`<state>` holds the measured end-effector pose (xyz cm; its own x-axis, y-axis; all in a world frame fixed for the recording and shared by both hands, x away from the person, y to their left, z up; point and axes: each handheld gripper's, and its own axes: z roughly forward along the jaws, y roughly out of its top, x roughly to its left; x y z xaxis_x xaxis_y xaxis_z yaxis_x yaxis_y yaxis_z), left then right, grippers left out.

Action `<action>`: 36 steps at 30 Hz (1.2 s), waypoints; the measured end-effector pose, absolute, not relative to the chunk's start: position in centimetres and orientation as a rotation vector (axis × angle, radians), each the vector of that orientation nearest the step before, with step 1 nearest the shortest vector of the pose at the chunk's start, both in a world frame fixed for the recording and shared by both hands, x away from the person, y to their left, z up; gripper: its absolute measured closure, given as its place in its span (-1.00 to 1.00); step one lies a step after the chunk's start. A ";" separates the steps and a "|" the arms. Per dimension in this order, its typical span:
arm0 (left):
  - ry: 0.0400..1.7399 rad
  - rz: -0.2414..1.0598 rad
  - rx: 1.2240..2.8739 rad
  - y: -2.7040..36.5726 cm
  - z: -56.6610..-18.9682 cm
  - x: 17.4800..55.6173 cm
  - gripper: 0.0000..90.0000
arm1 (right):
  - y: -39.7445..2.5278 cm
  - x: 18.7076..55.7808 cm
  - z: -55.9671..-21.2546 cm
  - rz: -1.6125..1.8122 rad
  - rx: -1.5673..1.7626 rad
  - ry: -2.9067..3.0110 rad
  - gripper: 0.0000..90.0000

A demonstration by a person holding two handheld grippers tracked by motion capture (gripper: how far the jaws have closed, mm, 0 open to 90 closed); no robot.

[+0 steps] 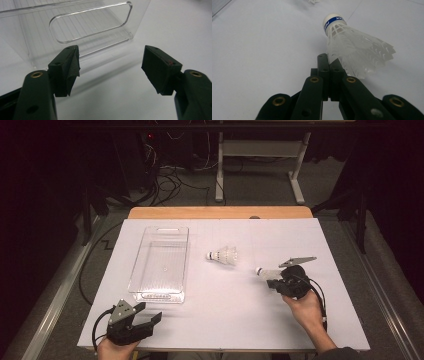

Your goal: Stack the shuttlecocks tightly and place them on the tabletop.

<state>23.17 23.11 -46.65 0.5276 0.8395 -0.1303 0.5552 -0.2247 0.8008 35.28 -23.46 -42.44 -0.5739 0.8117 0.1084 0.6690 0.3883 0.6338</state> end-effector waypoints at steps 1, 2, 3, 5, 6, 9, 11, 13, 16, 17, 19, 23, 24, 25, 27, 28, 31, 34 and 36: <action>1.141 0.420 1.913 23.1 -46.7 23.2 -0.30 | -23.4 35.3 -42.4 0.954 1.315 2.429 1.00; 1.141 0.420 1.914 23.1 -46.7 23.2 -0.30 | -23.4 35.3 -42.4 0.958 1.309 2.432 1.00; 1.141 0.421 1.913 23.1 -46.6 23.2 -0.30 | -23.4 35.4 -42.4 0.959 1.307 2.434 1.00; 1.141 0.421 1.913 23.1 -46.6 23.2 -0.30 | -23.4 35.4 -42.3 0.966 1.304 2.435 1.00; 1.142 0.420 1.912 23.1 -46.7 23.2 -0.30 | -23.4 35.4 -42.3 0.971 1.304 2.436 1.00; 1.141 0.420 1.912 23.1 -46.6 23.2 -0.30 | -23.5 35.5 -42.2 0.976 1.307 2.435 1.00; 1.140 0.422 1.912 23.2 -46.6 23.2 -0.30 | -23.5 35.6 -42.1 0.973 1.310 2.440 1.00; 1.142 0.422 1.909 23.2 -46.6 23.2 -0.30 | -23.5 35.7 -42.1 0.974 1.310 2.442 1.00; 1.141 0.423 1.911 23.2 -46.6 23.1 -0.30 | -23.4 35.8 -42.1 0.985 1.312 2.443 1.00; 1.141 0.423 1.912 23.2 -46.6 23.1 -0.30 | -23.4 35.8 -42.1 0.988 1.310 2.443 1.00; 1.144 0.423 1.909 23.2 -46.6 23.1 -0.30 | -23.5 35.8 -41.9 0.999 1.312 2.440 1.00; 1.143 0.421 1.911 23.1 -46.6 23.2 -0.30 | -23.5 35.9 -41.8 1.003 1.309 2.442 1.00; 1.144 0.421 1.910 23.1 -46.7 23.2 -0.30 | -23.5 35.9 -41.9 1.004 1.310 2.443 1.00; 1.145 0.419 1.909 23.2 -46.7 23.2 -0.30 | -23.5 36.0 -41.9 1.006 1.308 2.444 1.00; 1.144 0.420 1.907 23.2 -46.6 23.2 -0.30 | -23.5 36.0 -41.9 1.008 1.308 2.446 1.00; 1.144 0.422 1.907 23.2 -46.6 23.2 -0.30 | -23.5 36.0 -41.9 1.012 1.309 2.444 1.00; 1.143 0.424 1.906 23.2 -46.6 23.1 -0.30 | -23.5 36.0 -41.8 1.022 1.308 2.439 1.00; 1.146 0.424 1.903 23.2 -46.6 23.1 -0.30 | -23.5 36.0 -41.7 1.029 1.305 2.435 1.00; 1.147 0.423 1.902 23.3 -46.6 23.1 -0.30 | -23.5 36.0 -41.7 1.029 1.309 2.436 1.00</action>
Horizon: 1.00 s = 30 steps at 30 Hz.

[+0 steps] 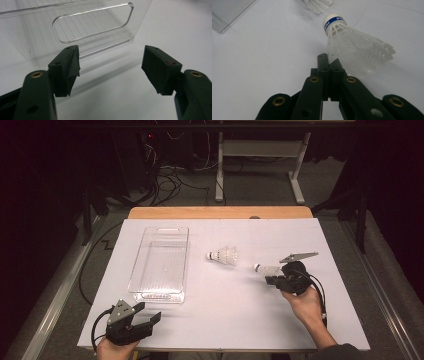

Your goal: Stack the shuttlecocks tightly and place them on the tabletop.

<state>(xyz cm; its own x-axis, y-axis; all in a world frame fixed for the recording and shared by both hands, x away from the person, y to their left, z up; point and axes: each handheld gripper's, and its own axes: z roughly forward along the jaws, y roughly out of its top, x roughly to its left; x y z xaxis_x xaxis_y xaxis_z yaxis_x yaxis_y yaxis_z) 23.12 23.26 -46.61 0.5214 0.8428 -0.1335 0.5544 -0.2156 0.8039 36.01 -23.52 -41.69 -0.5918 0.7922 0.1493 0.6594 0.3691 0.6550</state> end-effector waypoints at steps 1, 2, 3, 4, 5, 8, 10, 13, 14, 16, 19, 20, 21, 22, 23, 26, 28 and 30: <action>1.146 0.424 1.902 23.3 -46.6 23.1 -0.30 | -23.5 36.0 -41.7 1.027 1.308 2.437 1.00; 1.145 0.424 1.902 23.3 -46.6 23.1 -0.30 | -23.5 36.0 -41.7 1.025 1.307 2.438 1.00; 1.146 0.424 1.902 23.3 -46.6 23.1 -0.30 | -23.5 36.0 -41.7 1.026 1.304 2.439 1.00; 1.146 0.423 1.901 23.3 -46.6 23.2 -0.30 | -23.5 36.1 -41.7 1.028 1.302 2.440 1.00; 1.146 0.423 1.901 23.3 -46.6 23.2 -0.30 | -23.5 36.1 -41.7 1.029 1.303 2.441 1.00; 1.148 0.423 1.901 23.3 -46.6 23.2 -0.30 | -23.5 36.1 -41.6 1.030 1.297 2.438 1.00; 1.145 0.421 1.905 23.2 -46.6 23.2 -0.30 | -23.5 36.1 -41.4 1.031 1.298 2.437 1.00; 1.141 0.424 1.908 23.2 -46.6 23.2 -0.30 | -23.4 36.1 -41.2 1.025 1.285 2.439 1.00; 1.143 0.424 1.905 23.2 -46.6 23.2 -0.30 | -23.4 36.1 -41.1 1.022 1.280 2.442 1.00; 1.145 0.423 1.903 23.2 -46.6 23.2 -0.30 | -23.3 36.3 -41.0 1.020 1.275 2.445 1.00; 1.143 0.425 1.907 23.2 -46.6 23.2 -0.30 | -23.1 36.5 -41.1 1.018 1.272 2.452 1.00; 1.143 0.424 1.908 23.2 -46.6 23.2 -0.30 | -23.1 36.6 -41.1 1.018 1.269 2.454 1.00; 1.142 0.425 1.908 23.2 -46.6 23.2 -0.30 | -23.1 36.7 -41.1 1.019 1.269 2.456 1.00; 1.143 0.425 1.907 23.2 -46.6 23.2 -0.30 | -23.1 36.7 -41.1 1.020 1.269 2.458 1.00; 1.143 0.425 1.906 23.2 -46.6 23.2 -0.30 | -23.0 36.8 -41.1 1.022 1.270 2.457 1.00; 1.143 0.426 1.905 23.2 -46.6 23.2 -0.30 | -23.0 36.9 -41.1 1.026 1.268 2.457 1.00; 1.139 0.428 1.908 23.2 -46.6 23.2 -0.30 | -23.0 36.9 -41.1 1.023 1.264 2.460 1.00; 1.140 0.427 1.908 23.2 -46.6 23.2 -0.30 | -23.0 37.0 -41.1 1.022 1.260 2.463 1.00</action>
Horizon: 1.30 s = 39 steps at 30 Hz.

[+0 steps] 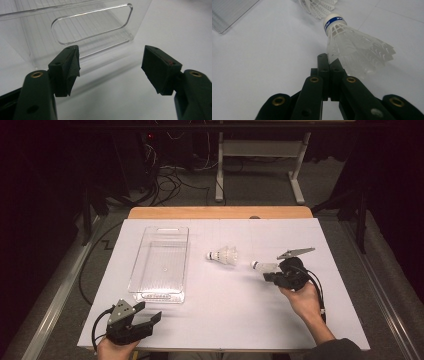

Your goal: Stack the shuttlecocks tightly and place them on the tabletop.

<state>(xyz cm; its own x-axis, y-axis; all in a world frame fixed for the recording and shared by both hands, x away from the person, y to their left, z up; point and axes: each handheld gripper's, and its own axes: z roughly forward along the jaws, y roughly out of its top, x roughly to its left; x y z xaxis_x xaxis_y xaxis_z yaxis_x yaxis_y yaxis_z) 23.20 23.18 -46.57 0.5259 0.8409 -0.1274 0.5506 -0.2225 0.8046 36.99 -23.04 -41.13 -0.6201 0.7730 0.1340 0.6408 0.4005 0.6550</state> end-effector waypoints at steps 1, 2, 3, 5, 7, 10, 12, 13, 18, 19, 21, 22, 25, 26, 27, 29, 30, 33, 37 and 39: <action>1.141 0.426 1.908 23.2 -46.6 23.2 -0.30 | -23.0 37.0 -41.1 1.021 1.261 2.464 1.00; 1.140 0.426 1.907 23.2 -46.6 23.2 -0.30 | -23.1 37.1 -41.1 1.021 1.262 2.465 1.00; 1.139 0.426 1.908 23.2 -46.6 23.2 -0.30 | -23.1 37.1 -41.0 1.020 1.261 2.464 1.00; 1.139 0.426 1.907 23.2 -46.6 23.2 -0.30 | -23.0 37.1 -41.0 1.020 1.269 2.460 1.00; 1.140 0.426 1.907 23.2 -46.6 23.2 -0.30 | -23.1 37.3 -41.0 1.019 1.261 2.465 1.00; 1.141 0.426 1.907 23.2 -46.6 23.2 -0.30 | -23.0 37.4 -41.0 1.018 1.267 2.465 1.00; 1.140 0.427 1.907 23.2 -46.6 23.2 -0.30 | -23.0 37.4 -40.9 1.020 1.264 2.464 1.00; 1.141 0.426 1.906 23.2 -46.6 23.2 -0.30 | -23.0 37.5 -40.9 1.021 1.262 2.465 1.00; 1.139 0.425 1.909 23.2 -46.6 23.2 -0.30 | -23.0 37.6 -40.7 1.018 1.256 2.474 1.00; 1.139 0.425 1.907 23.2 -46.6 23.2 -0.30 | -23.0 37.7 -40.7 1.020 1.254 2.471 1.00; 1.140 0.425 1.908 23.2 -46.6 23.2 -0.30 | -22.9 37.8 -40.8 1.020 1.252 2.474 1.00; 1.139 0.425 1.907 23.2 -46.6 23.2 -0.30 | -22.9 37.8 -40.8 1.019 1.251 2.476 1.00; 1.140 0.425 1.907 23.2 -46.6 23.2 -0.30 | -22.9 37.9 -40.8 1.020 1.255 2.477 1.00; 1.140 0.425 1.906 23.2 -46.6 23.2 -0.30 | -23.0 38.0 -40.8 1.022 1.256 2.476 1.00; 1.140 0.425 1.907 23.2 -46.6 23.2 -0.30 | -23.0 38.0 -40.9 1.023 1.257 2.476 1.00; 1.140 0.427 1.907 23.2 -46.6 23.2 -0.30 | -23.0 38.1 -40.8 1.024 1.262 2.475 1.00; 1.140 0.427 1.905 23.2 -46.6 23.2 -0.30 | -23.0 38.2 -40.8 1.026 1.264 2.474 1.00; 1.140 0.427 1.906 23.2 -46.6 23.2 -0.30 | -23.1 38.3 -40.8 1.033 1.265 2.474 1.00; 1.140 0.427 1.905 23.2 -46.5 23.2 -0.30 | -23.0 38.3 -40.8 1.039 1.271 2.472 1.00; 1.139 0.427 1.906 23.2 -46.5 23.2 -0.30 | -23.0 38.4 -40.8 1.039 1.270 2.474 1.00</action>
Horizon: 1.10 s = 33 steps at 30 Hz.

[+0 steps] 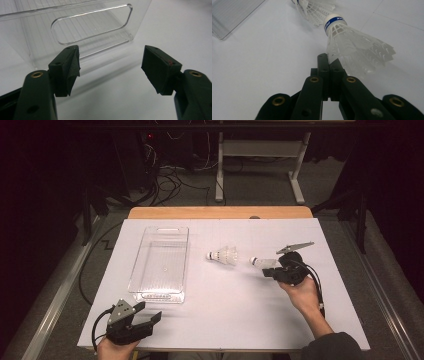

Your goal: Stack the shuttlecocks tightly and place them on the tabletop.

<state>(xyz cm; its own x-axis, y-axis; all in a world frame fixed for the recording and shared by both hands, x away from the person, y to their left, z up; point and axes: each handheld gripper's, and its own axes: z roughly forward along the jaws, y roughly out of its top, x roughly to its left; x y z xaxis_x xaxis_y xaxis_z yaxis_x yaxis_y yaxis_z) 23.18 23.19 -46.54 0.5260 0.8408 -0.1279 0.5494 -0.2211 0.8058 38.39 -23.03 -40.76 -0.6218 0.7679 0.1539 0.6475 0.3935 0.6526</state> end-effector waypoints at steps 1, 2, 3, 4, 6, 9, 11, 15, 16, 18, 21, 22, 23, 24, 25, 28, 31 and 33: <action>1.140 0.426 1.905 23.2 -46.5 23.2 -0.30 | -23.0 38.4 -40.7 1.038 1.271 2.475 1.00; 1.140 0.426 1.905 23.2 -46.5 23.2 -0.30 | -23.0 38.5 -40.7 1.038 1.270 2.475 1.00; 1.140 0.427 1.905 23.2 -46.5 23.2 -0.30 | -23.0 38.5 -40.7 1.039 1.271 2.475 1.00; 1.139 0.427 1.906 23.2 -46.5 23.2 -0.30 | -23.0 38.6 -40.7 1.041 1.270 2.473 1.00; 1.139 0.427 1.906 23.2 -46.5 23.2 -0.30 | -22.9 38.7 -40.6 1.039 1.271 2.476 1.00; 1.139 0.427 1.906 23.2 -46.5 23.2 -0.30 | -22.7 38.8 -40.5 1.035 1.257 2.480 1.00; 1.138 0.426 1.905 23.2 -46.5 23.2 -0.30 | -22.6 38.9 -40.4 1.034 1.255 2.484 1.00; 1.137 0.427 1.906 23.2 -46.5 23.2 -0.30 | -22.5 39.2 -40.3 1.032 1.255 2.483 1.00; 1.138 0.427 1.905 23.2 -46.5 23.2 -0.30 | -22.5 39.2 -40.3 1.030 1.257 2.482 1.00; 1.137 0.428 1.905 23.2 -46.5 23.1 -0.30 | -22.4 39.3 -40.3 1.032 1.256 2.481 1.00; 1.138 0.428 1.906 23.2 -46.5 23.2 -0.30 | -22.4 39.3 -40.4 1.027 1.255 2.482 1.00; 1.139 0.428 1.905 23.2 -46.5 23.2 -0.30 | -22.4 39.3 -40.4 1.024 1.253 2.485 1.00; 1.139 0.427 1.905 23.2 -46.5 23.2 -0.30 | -22.3 39.4 -40.4 1.022 1.257 2.486 1.00; 1.139 0.427 1.906 23.2 -46.5 23.2 -0.30 | -22.3 39.4 -40.4 1.022 1.257 2.486 1.00; 1.138 0.427 1.908 23.2 -46.5 23.2 -0.30 | -22.4 39.4 -40.4 1.023 1.258 2.485 1.00; 1.139 0.428 1.904 23.2 -46.5 23.2 -0.30 | -22.4 39.6 -40.6 1.019 1.257 2.488 1.00; 1.140 0.429 1.903 23.2 -46.5 23.2 -0.30 | -22.3 39.8 -40.6 1.019 1.248 2.494 1.00; 1.139 0.427 1.905 23.2 -46.5 23.2 -0.30 | -22.2 39.8 -40.6 1.017 1.251 2.495 1.00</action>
<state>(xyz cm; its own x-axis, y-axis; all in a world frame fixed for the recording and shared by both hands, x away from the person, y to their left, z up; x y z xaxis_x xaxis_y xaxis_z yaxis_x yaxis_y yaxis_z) 23.20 23.19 -46.52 0.5258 0.8408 -0.1285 0.5491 -0.2202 0.8062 39.81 -22.23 -40.60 -0.6330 0.7608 0.1434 0.6441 0.4148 0.6426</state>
